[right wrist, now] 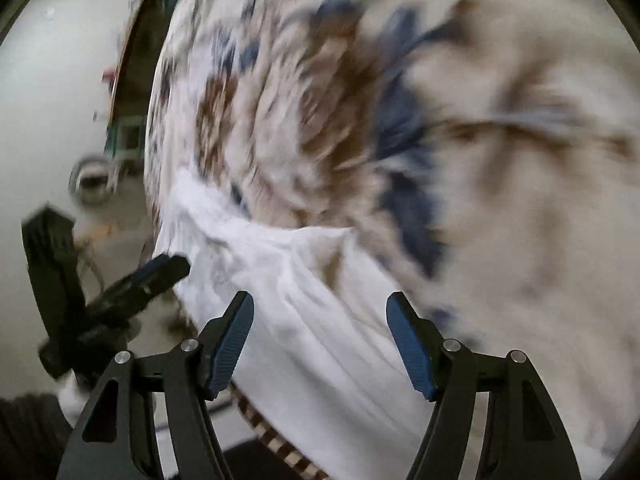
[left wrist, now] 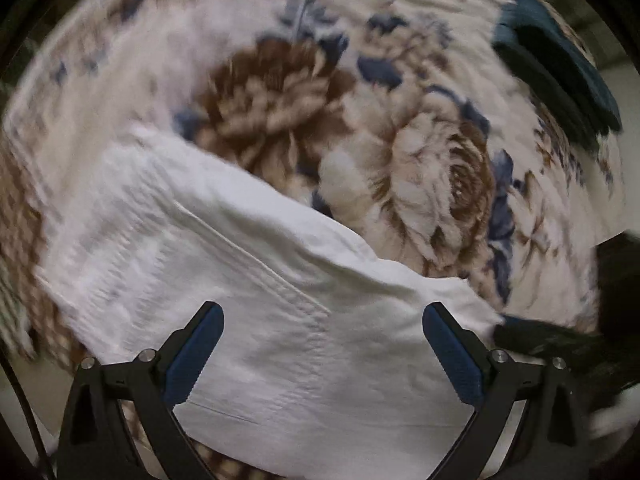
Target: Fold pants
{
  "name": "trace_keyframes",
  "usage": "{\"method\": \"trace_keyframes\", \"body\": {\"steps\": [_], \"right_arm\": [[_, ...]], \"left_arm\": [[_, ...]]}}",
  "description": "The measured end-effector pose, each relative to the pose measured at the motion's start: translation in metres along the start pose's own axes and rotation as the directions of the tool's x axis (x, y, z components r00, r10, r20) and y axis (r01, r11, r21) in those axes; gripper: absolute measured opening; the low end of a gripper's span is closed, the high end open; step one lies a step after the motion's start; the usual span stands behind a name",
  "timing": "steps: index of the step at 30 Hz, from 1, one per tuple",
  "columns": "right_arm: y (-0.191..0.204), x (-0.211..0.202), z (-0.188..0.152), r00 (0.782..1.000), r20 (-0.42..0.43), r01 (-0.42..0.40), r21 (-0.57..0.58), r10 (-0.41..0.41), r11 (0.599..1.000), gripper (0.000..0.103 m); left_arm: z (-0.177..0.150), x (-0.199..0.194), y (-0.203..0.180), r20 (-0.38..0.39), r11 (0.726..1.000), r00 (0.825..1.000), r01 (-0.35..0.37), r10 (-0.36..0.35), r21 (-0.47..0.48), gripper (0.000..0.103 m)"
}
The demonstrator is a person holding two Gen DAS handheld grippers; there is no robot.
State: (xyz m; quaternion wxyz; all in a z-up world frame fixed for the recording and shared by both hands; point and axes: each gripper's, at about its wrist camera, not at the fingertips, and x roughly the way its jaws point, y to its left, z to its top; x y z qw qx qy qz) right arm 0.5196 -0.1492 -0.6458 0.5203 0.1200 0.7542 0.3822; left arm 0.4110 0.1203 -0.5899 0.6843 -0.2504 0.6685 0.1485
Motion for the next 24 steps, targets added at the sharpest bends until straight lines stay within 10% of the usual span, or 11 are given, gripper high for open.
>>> {"method": "trace_keyframes", "body": {"steps": [4, 13, 19, 24], "right_arm": [[0.021, 0.018, -0.003, 0.996, -0.026, 0.078, -0.073, -0.081, 0.994, 0.015], [0.062, -0.008, -0.05, 0.991, 0.124, -0.028, -0.156, 0.048, 0.987, 0.004], [0.099, -0.008, -0.088, 0.992, 0.124, 0.009, -0.317, 0.032, 0.948, 0.004], [0.078, -0.006, -0.088, 0.992, 0.097, -0.056, -0.225, 0.08, 0.973, 0.006]], "left_arm": [[0.012, 0.017, 0.006, -0.162, 0.988, 0.979, 0.103, -0.12, -0.113, 0.102], [0.012, 0.043, 0.002, -0.407, 0.931, 0.871, 0.136, -0.276, -0.339, 0.102], [0.005, 0.063, 0.011, -0.465, 0.92, 0.858, 0.022, -0.218, -0.392, 0.101], [0.002, 0.068, 0.01, -0.428, 0.953, 0.891, 0.015, -0.15, -0.303, 0.039]]}}
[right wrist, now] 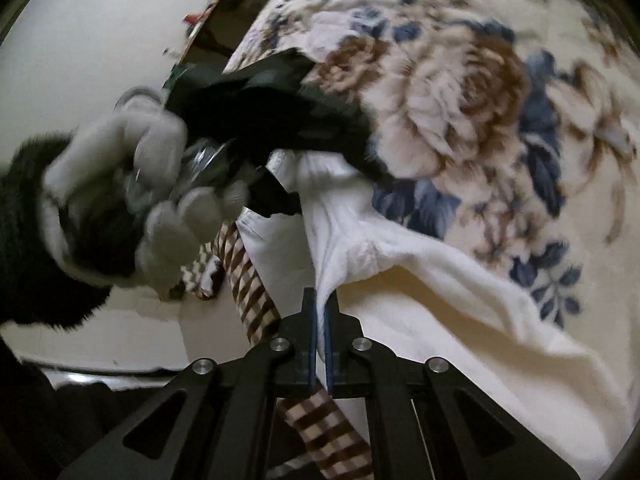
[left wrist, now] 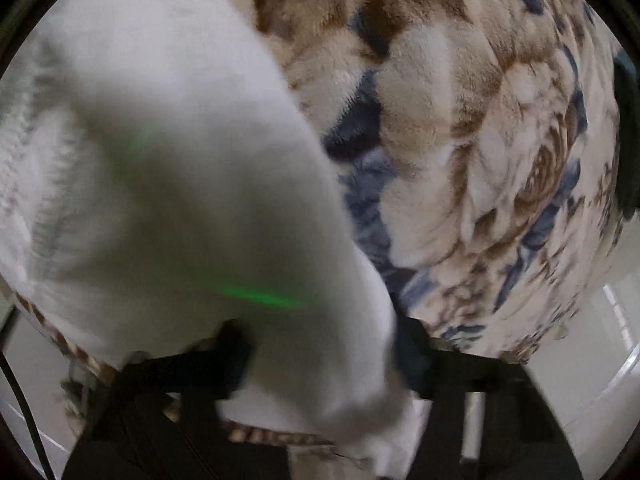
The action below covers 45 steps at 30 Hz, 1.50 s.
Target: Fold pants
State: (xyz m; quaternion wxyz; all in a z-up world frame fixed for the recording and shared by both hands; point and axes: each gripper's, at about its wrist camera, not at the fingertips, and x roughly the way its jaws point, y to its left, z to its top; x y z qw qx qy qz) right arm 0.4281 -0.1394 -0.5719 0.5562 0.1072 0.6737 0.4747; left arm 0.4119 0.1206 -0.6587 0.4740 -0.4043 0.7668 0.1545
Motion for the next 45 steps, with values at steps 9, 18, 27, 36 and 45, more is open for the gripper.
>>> {"method": "trace_keyframes", "body": {"steps": [9, 18, 27, 36, 45], "right_arm": [[-0.051, -0.007, 0.01, 0.986, 0.043, -0.169, 0.256, 0.164, 0.952, 0.043], [-0.052, 0.044, 0.043, 0.939, -0.171, -0.245, 0.28, 0.3, 0.928, 0.065], [-0.058, 0.109, 0.063, 0.87, -0.241, -0.365, 0.273, 0.431, 0.89, 0.054], [-0.095, 0.06, 0.077, 0.877, -0.046, -0.434, 0.355, 0.479, 0.828, 0.031], [-0.117, 0.057, 0.11, 0.93, 0.046, -0.344, 0.453, 0.364, 0.822, 0.013]], "left_arm": [[-0.028, -0.013, -0.005, 0.082, 0.993, 0.996, 0.012, -0.022, 0.119, 0.024], [-0.038, -0.017, -0.006, 0.089, 0.99, 0.994, 0.059, -0.07, 0.128, 0.022], [-0.033, -0.019, 0.002, 0.076, 0.988, 0.991, 0.102, -0.111, 0.112, 0.023], [-0.021, -0.036, 0.021, 0.115, 0.969, 0.962, 0.246, -0.248, 0.032, 0.045], [-0.01, -0.05, 0.056, 0.198, 0.963, 0.948, 0.264, -0.249, -0.053, 0.066]]}}
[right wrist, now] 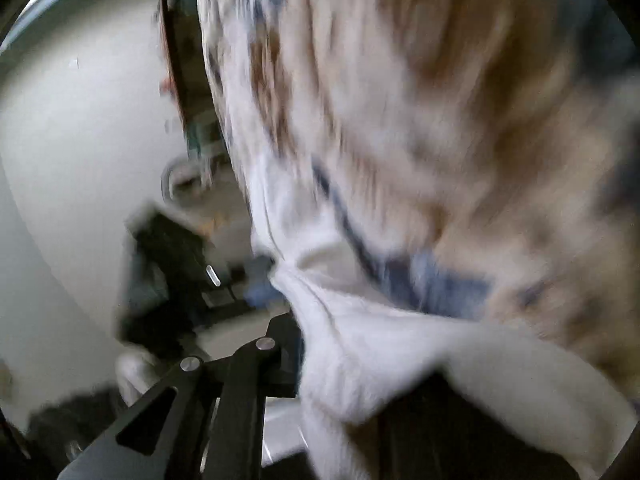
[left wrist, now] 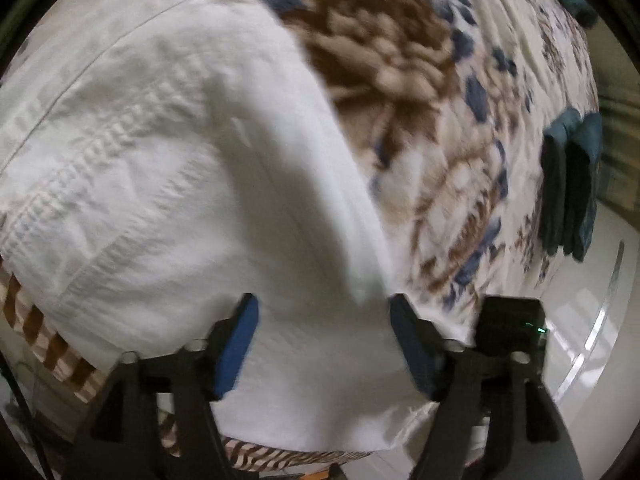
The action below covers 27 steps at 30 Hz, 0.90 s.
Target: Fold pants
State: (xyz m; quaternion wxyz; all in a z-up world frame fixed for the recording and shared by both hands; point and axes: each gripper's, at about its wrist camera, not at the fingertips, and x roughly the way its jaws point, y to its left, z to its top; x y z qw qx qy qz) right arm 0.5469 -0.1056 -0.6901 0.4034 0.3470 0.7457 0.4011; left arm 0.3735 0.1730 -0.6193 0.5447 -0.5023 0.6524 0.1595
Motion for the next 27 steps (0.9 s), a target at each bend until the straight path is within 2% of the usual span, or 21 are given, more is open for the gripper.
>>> {"method": "trace_keyframes", "body": {"steps": [2, 5, 6, 8, 9, 10, 11, 12, 13, 14, 15, 16, 18, 20, 21, 22, 24, 25, 27], "right_arm": [[-0.009, -0.028, 0.005, 0.998, 0.055, -0.008, 0.047, 0.006, 0.999, 0.014], [-0.025, -0.057, 0.006, 0.996, 0.091, 0.015, 0.11, -0.025, 0.994, 0.014], [-0.028, -0.065, 0.006, 0.994, 0.106, 0.014, 0.128, -0.027, 0.992, 0.017], [-0.027, -0.069, 0.007, 0.996, 0.092, -0.002, 0.125, -0.009, 0.992, 0.019], [-0.026, -0.067, 0.006, 0.998, 0.065, -0.022, 0.124, 0.014, 0.992, 0.025], [-0.023, -0.06, 0.005, 0.999, 0.013, -0.037, 0.12, 0.036, 0.992, 0.045], [-0.021, -0.057, 0.007, 0.999, -0.027, -0.026, 0.107, 0.029, 0.994, 0.055], [-0.018, -0.049, 0.008, 0.998, -0.064, 0.014, 0.082, -0.009, 0.996, 0.06], [-0.015, -0.04, 0.011, 0.991, -0.107, 0.081, 0.06, -0.074, 0.995, 0.059], [-0.015, -0.035, 0.013, 0.982, -0.127, 0.145, 0.049, -0.138, 0.988, 0.054], [-0.015, -0.038, 0.018, 0.968, -0.125, 0.224, 0.051, -0.216, 0.973, 0.022], [-0.016, -0.047, 0.023, 0.966, -0.107, 0.242, 0.068, -0.234, 0.968, 0.01], [-0.012, -0.082, 0.033, 0.964, 0.0, 0.264, 0.087, -0.264, 0.961, 0.01], [-0.004, -0.122, 0.039, 0.934, 0.13, 0.326, 0.074, -0.333, 0.943, 0.01], [-0.004, -0.138, 0.038, 0.948, 0.143, 0.275, 0.081, -0.284, 0.958, 0.01], [-0.001, -0.153, 0.035, 0.957, 0.14, 0.244, 0.081, -0.254, 0.966, 0.01], [0.02, -0.159, 0.023, 0.957, 0.114, 0.271, -0.01, -0.268, 0.963, 0.011], [0.033, -0.151, 0.012, 0.957, 0.068, 0.285, -0.067, -0.281, 0.956, 0.016], [0.044, -0.126, -0.007, 0.962, -0.051, 0.258, -0.127, -0.267, 0.958, 0.026]], "left_arm": [[0.007, 0.005, 0.012, -0.004, 1.0, 1.0, 0.006, -0.006, -0.022, 0.066], [0.011, 0.009, 0.021, -0.01, 0.999, 1.0, -0.001, 0.0, -0.046, 0.066], [0.013, 0.011, 0.021, -0.012, 0.999, 1.0, -0.003, 0.002, -0.045, 0.066], [0.013, 0.01, 0.021, -0.012, 0.999, 1.0, -0.007, 0.007, -0.043, 0.066], [0.013, 0.01, 0.021, -0.013, 0.999, 1.0, -0.012, 0.012, -0.041, 0.066], [0.013, 0.011, 0.021, -0.015, 0.999, 1.0, -0.014, 0.014, -0.042, 0.066], [0.014, 0.011, 0.019, -0.016, 0.999, 1.0, -0.013, 0.013, -0.045, 0.066], [0.014, 0.011, 0.019, -0.018, 0.999, 1.0, -0.014, 0.013, -0.047, 0.066], [0.015, 0.011, 0.02, -0.019, 0.999, 1.0, -0.016, 0.015, -0.048, 0.066], [0.015, 0.01, 0.021, -0.019, 0.999, 1.0, -0.018, 0.017, -0.049, 0.066], [0.015, 0.012, 0.018, -0.018, 0.999, 1.0, -0.02, 0.02, -0.049, 0.066], [0.016, 0.012, 0.018, -0.016, 0.999, 1.0, -0.025, 0.025, -0.045, 0.066], [0.017, 0.011, 0.021, -0.012, 0.999, 0.999, -0.031, 0.031, -0.039, 0.066], [0.019, 0.011, 0.025, -0.014, 0.998, 0.999, -0.033, 0.033, -0.052, 0.066], [0.019, 0.011, 0.026, -0.016, 0.998, 0.999, -0.03, 0.029, -0.057, 0.066], [0.018, 0.01, 0.025, -0.017, 0.998, 0.999, -0.03, 0.029, -0.058, 0.066], [0.015, 0.006, 0.02, -0.015, 0.998, 0.999, -0.041, 0.041, -0.042, 0.066], [0.012, 0.002, 0.016, -0.01, 0.999, 0.999, -0.045, 0.045, -0.026, 0.066], [0.005, -0.006, 0.007, 0.001, 0.999, 0.999, -0.038, 0.038, 0.013, 0.066]]}}
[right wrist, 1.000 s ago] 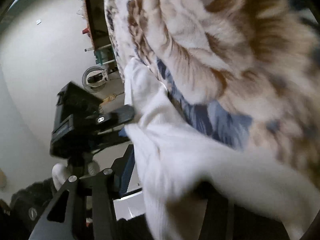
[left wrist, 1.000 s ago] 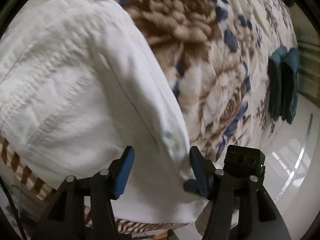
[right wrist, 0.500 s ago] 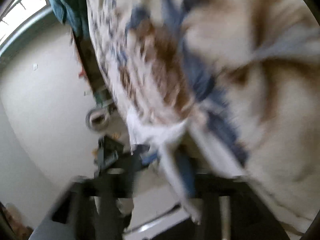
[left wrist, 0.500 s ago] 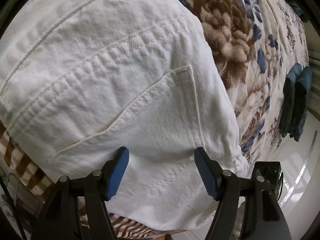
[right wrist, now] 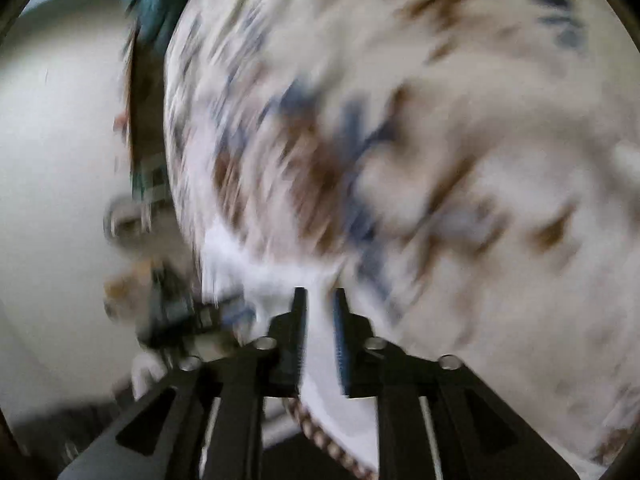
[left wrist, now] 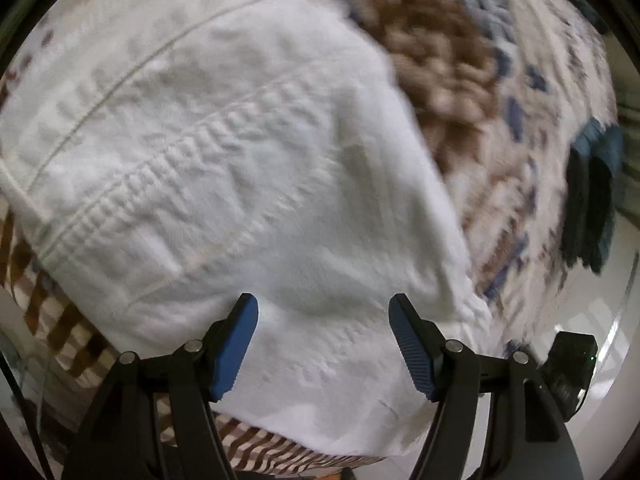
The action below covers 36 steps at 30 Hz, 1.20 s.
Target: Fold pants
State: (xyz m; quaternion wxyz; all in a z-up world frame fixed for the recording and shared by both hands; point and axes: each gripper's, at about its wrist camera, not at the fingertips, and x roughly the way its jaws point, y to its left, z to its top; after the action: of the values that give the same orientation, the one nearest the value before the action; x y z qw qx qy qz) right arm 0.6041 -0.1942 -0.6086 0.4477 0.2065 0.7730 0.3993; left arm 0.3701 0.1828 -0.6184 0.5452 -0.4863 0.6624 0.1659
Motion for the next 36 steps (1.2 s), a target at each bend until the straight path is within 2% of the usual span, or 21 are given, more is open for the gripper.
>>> {"method": "trace_keyframes", "body": {"steps": [1, 2, 3, 4, 5, 6, 8, 9, 11, 13, 14, 16, 19, 21, 22, 24, 26, 29, 31, 33, 36], "right_arm": [[0.008, 0.016, -0.009, 0.998, -0.064, -0.008, -0.025, 0.006, 1.0, 0.026], [0.007, 0.033, -0.019, 0.993, -0.113, 0.024, -0.031, -0.027, 0.999, 0.026], [-0.003, 0.043, -0.026, 0.984, -0.111, 0.136, -0.016, -0.137, 0.991, 0.026], [-0.017, 0.043, -0.031, 0.949, -0.06, 0.312, 0.028, -0.31, 0.95, 0.026], [-0.028, 0.035, -0.033, 0.912, -0.003, 0.409, 0.075, -0.41, 0.909, 0.024], [-0.038, 0.022, -0.035, 0.892, 0.057, 0.437, 0.143, -0.449, 0.888, 0.007], [-0.04, 0.001, -0.049, 0.882, 0.158, 0.397, 0.257, -0.443, 0.881, 0.005], [-0.034, -0.004, -0.055, 0.876, 0.188, 0.391, 0.261, -0.443, 0.883, 0.007], [-0.018, -0.009, -0.075, 0.883, 0.237, 0.35, 0.244, -0.405, 0.905, 0.019], [0.007, 0.005, -0.088, 0.903, 0.252, 0.287, 0.25, -0.348, 0.925, 0.058], [0.017, 0.02, -0.1, 0.913, 0.256, 0.253, 0.26, -0.319, 0.932, 0.063], [0.036, 0.055, -0.116, 0.931, 0.237, 0.208, 0.286, -0.279, 0.935, 0.064], [0.04, 0.103, -0.137, 0.961, 0.18, 0.126, 0.387, -0.209, 0.913, 0.064], [0.037, 0.139, -0.15, 0.976, 0.142, 0.081, 0.47, -0.166, 0.879, 0.064], [0.035, 0.154, -0.158, 0.982, 0.127, 0.057, 0.517, -0.143, 0.854, 0.064], [0.024, 0.175, -0.175, 0.99, 0.107, 0.004, 0.623, -0.09, 0.782, 0.064], [0.011, 0.188, -0.189, 0.993, 0.11, -0.041, 0.69, -0.049, 0.723, 0.064], [0.002, 0.194, -0.194, 0.99, 0.134, -0.064, 0.734, -0.052, 0.677, 0.064], [0.003, 0.197, -0.194, 0.986, 0.157, -0.082, 0.735, -0.051, 0.674, 0.064], [0.003, 0.194, -0.193, 0.983, 0.176, -0.094, 0.728, -0.052, 0.679, 0.064], [0.004, 0.201, -0.189, 0.98, 0.184, -0.09, 0.735, -0.07, 0.672, 0.063]], "left_arm": [[-0.005, -0.005, -0.006, 0.008, 1.0, 1.0, -0.003, 0.002, 0.03, 0.066], [-0.008, -0.008, -0.011, 0.014, 0.999, 1.0, -0.003, 0.002, 0.05, 0.066], [-0.012, -0.012, -0.017, 0.022, 0.997, 1.0, -0.004, 0.002, 0.076, 0.066], [-0.014, -0.015, -0.02, 0.033, 0.995, 0.999, -0.013, 0.009, 0.094, 0.066], [-0.013, -0.017, -0.021, 0.046, 0.994, 0.999, -0.02, 0.015, 0.107, 0.066], [-0.013, -0.022, -0.025, 0.076, 0.99, 0.997, -0.038, 0.028, 0.136, 0.066], [-0.01, -0.03, -0.026, 0.13, 0.983, 0.99, -0.073, 0.051, 0.168, 0.066], [-0.008, -0.034, -0.026, 0.157, 0.981, 0.987, -0.073, 0.045, 0.179, 0.066], [-0.002, -0.044, -0.019, 0.207, 0.976, 0.977, -0.087, 0.045, 0.198, 0.069], [0.006, -0.056, -0.009, 0.252, 0.976, 0.968, -0.073, 0.019, 0.206, 0.071], [0.012, -0.06, -0.001, 0.257, 0.978, 0.966, -0.069, 0.016, 0.198, 0.075], [0.026, -0.07, 0.016, 0.263, 0.983, 0.965, -0.055, 0.008, 0.173, 0.076], [0.044, -0.079, 0.039, 0.291, 0.989, 0.955, -0.098, 0.062, 0.111, 0.076], [0.051, -0.081, 0.056, 0.298, 0.99, 0.949, -0.126, 0.1, 0.069, 0.076], [0.054, -0.078, 0.065, 0.283, 0.99, 0.952, -0.131, 0.114, 0.043, 0.076], [0.057, -0.073, 0.076, 0.26, 0.992, 0.958, -0.125, 0.119, 0.007, 0.076], [0.054, -0.073, 0.078, 0.275, 0.994, 0.956, -0.112, 0.107, 0.001, 0.076], [0.043, -0.085, 0.079, 0.298, 0.997, 0.952, -0.069, 0.073, -0.023, 0.076], [0.033, -0.101, 0.081, 0.327, 0.998, 0.943, -0.044, 0.052, -0.033, 0.076], [0.029, -0.107, 0.082, 0.342, 0.998, 0.937, -0.064, 0.066, -0.018, 0.076], [0.041, -0.087, 0.092, 0.284, 0.995, 0.954, -0.096, 0.095, -0.011, 0.076]]}}
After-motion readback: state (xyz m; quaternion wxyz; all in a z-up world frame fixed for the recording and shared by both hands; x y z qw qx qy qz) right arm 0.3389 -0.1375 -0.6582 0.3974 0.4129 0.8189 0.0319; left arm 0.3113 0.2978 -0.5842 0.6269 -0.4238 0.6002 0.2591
